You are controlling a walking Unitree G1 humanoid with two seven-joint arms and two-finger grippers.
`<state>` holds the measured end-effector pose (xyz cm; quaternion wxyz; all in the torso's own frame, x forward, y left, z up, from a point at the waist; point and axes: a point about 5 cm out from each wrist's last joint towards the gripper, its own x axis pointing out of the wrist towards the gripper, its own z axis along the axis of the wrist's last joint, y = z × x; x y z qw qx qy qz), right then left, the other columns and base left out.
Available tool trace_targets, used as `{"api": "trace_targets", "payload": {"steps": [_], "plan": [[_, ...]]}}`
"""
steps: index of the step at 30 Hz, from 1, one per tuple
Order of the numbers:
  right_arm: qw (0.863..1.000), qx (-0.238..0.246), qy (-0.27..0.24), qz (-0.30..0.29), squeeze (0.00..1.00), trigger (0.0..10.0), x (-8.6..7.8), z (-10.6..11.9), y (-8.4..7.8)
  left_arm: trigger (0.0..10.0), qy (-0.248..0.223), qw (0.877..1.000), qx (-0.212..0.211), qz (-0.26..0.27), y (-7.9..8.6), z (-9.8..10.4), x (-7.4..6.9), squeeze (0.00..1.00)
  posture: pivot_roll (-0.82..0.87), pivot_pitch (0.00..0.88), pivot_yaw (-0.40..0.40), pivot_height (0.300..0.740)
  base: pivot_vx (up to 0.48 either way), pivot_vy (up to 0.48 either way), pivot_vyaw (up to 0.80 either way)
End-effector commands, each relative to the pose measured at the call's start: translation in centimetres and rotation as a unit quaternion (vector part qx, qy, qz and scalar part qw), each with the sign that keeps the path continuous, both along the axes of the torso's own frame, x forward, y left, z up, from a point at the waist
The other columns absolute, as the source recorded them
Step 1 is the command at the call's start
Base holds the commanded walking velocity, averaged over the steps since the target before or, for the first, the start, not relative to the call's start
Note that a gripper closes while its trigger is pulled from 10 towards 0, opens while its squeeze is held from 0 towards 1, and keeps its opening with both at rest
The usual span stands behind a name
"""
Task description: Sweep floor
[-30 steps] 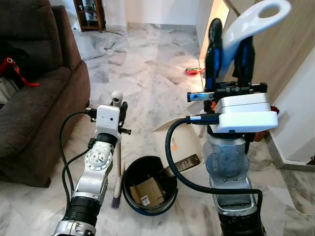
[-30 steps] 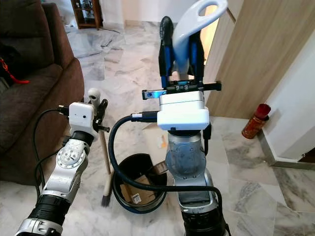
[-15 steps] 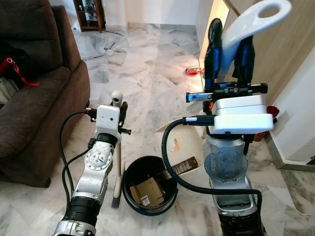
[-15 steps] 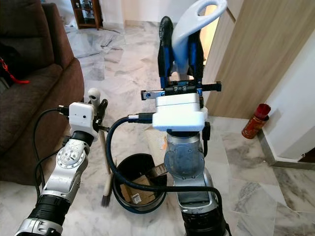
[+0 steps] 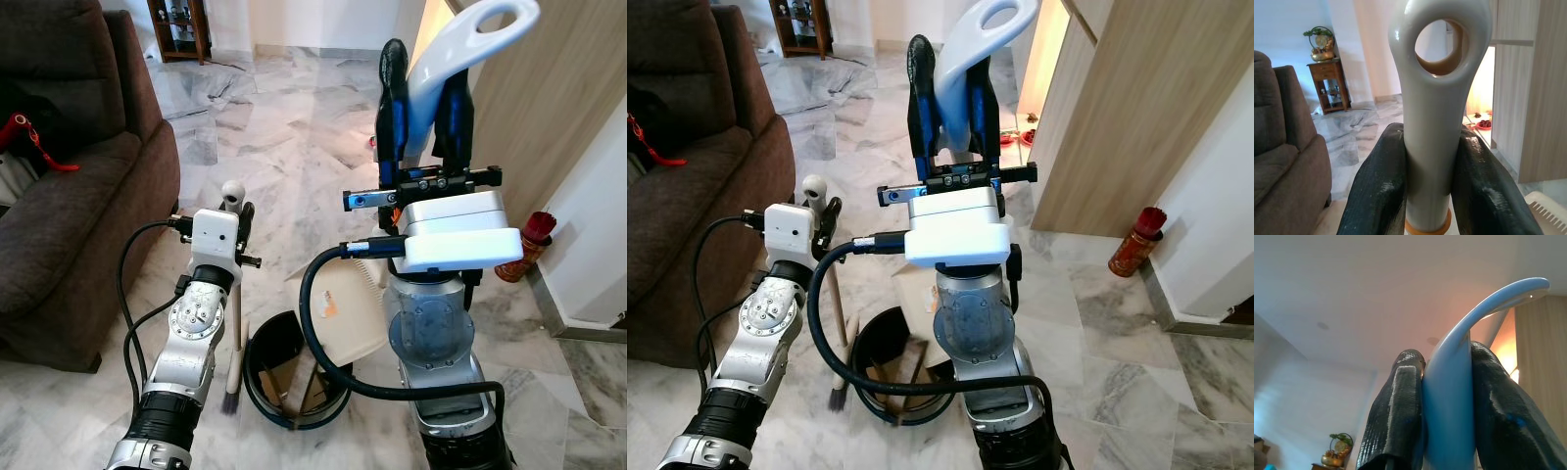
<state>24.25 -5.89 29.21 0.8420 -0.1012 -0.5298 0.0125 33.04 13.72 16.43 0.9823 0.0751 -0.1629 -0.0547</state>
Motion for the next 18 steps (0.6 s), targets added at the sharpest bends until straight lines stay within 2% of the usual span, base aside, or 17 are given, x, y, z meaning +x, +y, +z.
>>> {"api": "trace_targets", "payload": {"steps": [1, 11, 15, 18], "plan": [[0.999, 0.004, -0.042, -0.003, 0.00, 10.0, -1.0, 1.2, -0.2, 10.0, -0.029, 1.000, 0.002, -0.012, -0.5, 1.1, 0.0, 0.00, 0.13, 0.036, -0.047, 0.740, 0.000, 0.000, 0.00], [0.999, -0.003, -0.032, -0.032, 0.00, 10.0, -0.2, 0.9, -1.0, 10.0, -0.027, 1.000, 0.008, -0.012, -0.5, 0.9, -0.1, 0.00, 0.13, 0.037, -0.050, 0.740, 0.000, 0.000, 0.00], [0.998, 0.001, -0.021, -0.059, 0.00, 10.0, 0.6, 0.7, -2.3, 10.0, -0.028, 1.000, 0.008, -0.011, -0.5, 0.9, -0.1, 0.00, 0.13, 0.043, -0.052, 0.740, 0.000, 0.000, 0.00], [0.995, 0.015, 0.012, -0.096, 0.00, 10.0, 2.0, 0.3, -4.4, 10.0, -0.027, 1.000, 0.009, -0.013, -0.6, 0.9, 0.0, 0.00, 0.12, 0.045, -0.051, 0.740, 0.000, 0.000, 0.00]]}}
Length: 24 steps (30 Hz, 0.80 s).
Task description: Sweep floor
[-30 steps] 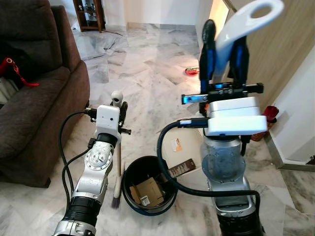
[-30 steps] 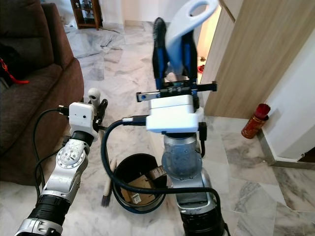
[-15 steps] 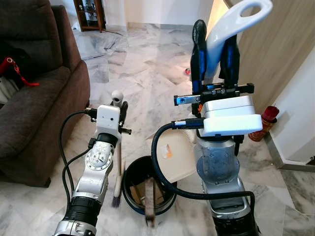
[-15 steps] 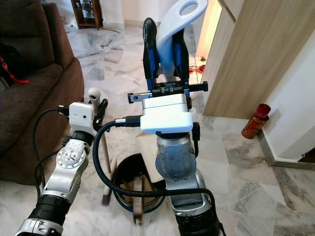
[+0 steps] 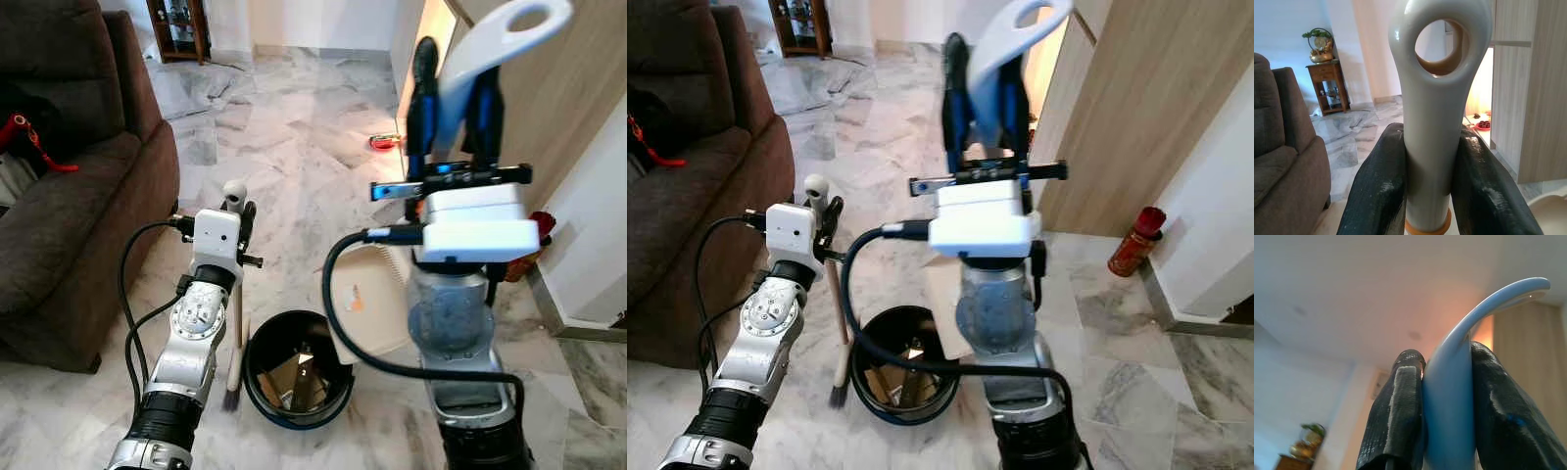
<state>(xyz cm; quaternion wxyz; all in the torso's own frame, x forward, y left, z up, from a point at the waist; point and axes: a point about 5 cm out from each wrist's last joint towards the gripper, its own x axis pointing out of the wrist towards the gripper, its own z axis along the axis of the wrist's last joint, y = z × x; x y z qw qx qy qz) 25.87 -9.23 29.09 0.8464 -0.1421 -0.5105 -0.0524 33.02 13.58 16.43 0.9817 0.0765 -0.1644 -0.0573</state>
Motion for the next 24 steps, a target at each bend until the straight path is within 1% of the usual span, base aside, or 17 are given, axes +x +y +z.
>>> {"api": "trace_targets", "payload": {"steps": [1, 2, 3, 4, 5, 7, 9, 10, 11, 12, 14, 16, 18, 22, 24], "plan": [[0.999, 0.018, 0.006, -0.026, 0.00, 10.0, 0.7, 0.3, -1.5, 10.0, -0.025, 1.000, 0.007, -0.011, -0.5, 0.8, 0.0, 0.00, 0.12, 0.045, -0.051, 0.740, 0.000, 0.000, 0.00], [0.999, 0.025, 0.014, -0.037, 0.00, 10.0, 1.0, 0.2, -2.3, 10.0, -0.024, 1.000, 0.006, -0.013, -0.6, 0.8, 0.0, 0.00, 0.12, 0.051, -0.049, 0.740, 0.000, 0.000, 0.00], [0.997, 0.050, 0.035, -0.056, 0.00, 10.0, 1.6, -0.3, -3.9, 10.0, -0.020, 1.000, 0.006, -0.022, -0.8, 0.7, -0.1, 0.00, 0.12, 0.049, -0.048, 0.740, 0.000, 0.000, 0.00], [0.997, 0.050, 0.035, -0.056, 0.00, 10.0, 1.6, -0.3, -3.9, 10.0, -0.020, 1.000, 0.006, -0.022, -0.8, 0.7, -0.1, 0.00, 0.12, 0.049, -0.048, 0.740, 0.000, 0.000, 0.00], [0.994, 0.067, 0.046, -0.069, 0.00, 10.0, 1.9, -0.6, -4.9, 10.0, -0.019, 0.999, 0.007, -0.024, -0.8, 0.7, -0.1, 0.00, 0.12, 0.051, -0.047, 0.740, 0.000, 0.000, 0.00], [0.991, 0.086, 0.058, -0.085, 0.00, 10.0, 2.2, -1.0, -6.1, 10.0, -0.019, 0.999, 0.007, -0.025, -0.8, 0.7, -0.2, 0.00, 0.12, 0.051, -0.045, 0.740, 0.000, 0.000, 0.00], [0.986, 0.105, 0.074, -0.106, 0.00, 10.0, 2.5, -1.7, -7.8, 10.0, -0.018, 0.999, 0.007, -0.026, -0.8, 0.6, -0.2, 0.00, 0.12, 0.051, -0.045, 0.740, 0.000, 0.000, 0.00], [0.984, 0.112, 0.080, -0.114, 0.00, 10.0, 2.6, -1.9, -8.3, 10.0, -0.018, 0.999, 0.007, -0.027, -0.8, 0.6, -0.3, 0.00, 0.12, 0.055, -0.043, 0.740, 0.000, 0.000, 0.00], [0.984, 0.112, 0.080, -0.114, 0.00, 10.0, 2.6, -1.9, -8.3, 10.0, -0.018, 0.999, 0.007, -0.027, -0.8, 0.6, -0.3, 0.00, 0.12, 0.055, -0.043, 0.740, 0.000, 0.000, 0.00], [0.978, 0.130, 0.095, -0.133, 0.00, 10.0, 2.9, -2.7, -9.9, 10.0, -0.017, 0.999, 0.008, -0.028, -0.8, 0.6, -0.4, 0.00, 0.13, 0.055, -0.042, 0.740, 0.000, 0.000, 0.00], [0.973, 0.143, 0.107, -0.148, 0.00, 10.0, 3.1, -3.4, -11.1, 10.0, -0.016, 0.999, 0.009, -0.029, -0.7, 0.7, -0.4, 0.00, 0.13, 0.058, -0.039, 0.740, 0.000, 0.000, 0.00], [0.969, 0.148, 0.115, -0.158, 0.00, 10.0, 3.2, -3.9, -11.9, 10.0, -0.016, 0.999, 0.008, -0.030, -0.6, 0.7, -0.4, 0.00, 0.13, 0.060, -0.037, 0.740, 0.000, 0.000, 0.00], [0.969, 0.147, 0.116, -0.162, 0.00, 10.0, 3.2, -4.0, -12.0, 10.0, -0.015, 0.999, 0.007, -0.029, -0.5, 0.8, -0.4, 0.00, 0.13, 0.062, -0.037, 0.740, 0.000, 0.000, 0.00], [0.966, 0.143, 0.123, -0.176, 0.00, 10.0, 3.3, -4.6, -12.8, 10.0, -0.013, 1.000, 0.004, -0.026, -0.2, 0.7, -0.6, 0.00, 0.13, 0.070, -0.035, 0.740, 0.000, 0.000, 0.00], [0.966, 0.143, 0.124, -0.178, 0.00, 10.0, 3.3, -4.6, -12.9, 10.0, -0.013, 1.000, 0.002, -0.025, -0.2, 0.7, -0.6, 0.00, 0.13, 0.071, -0.034, 0.740, 0.000, 0.000, 0.00]]}}
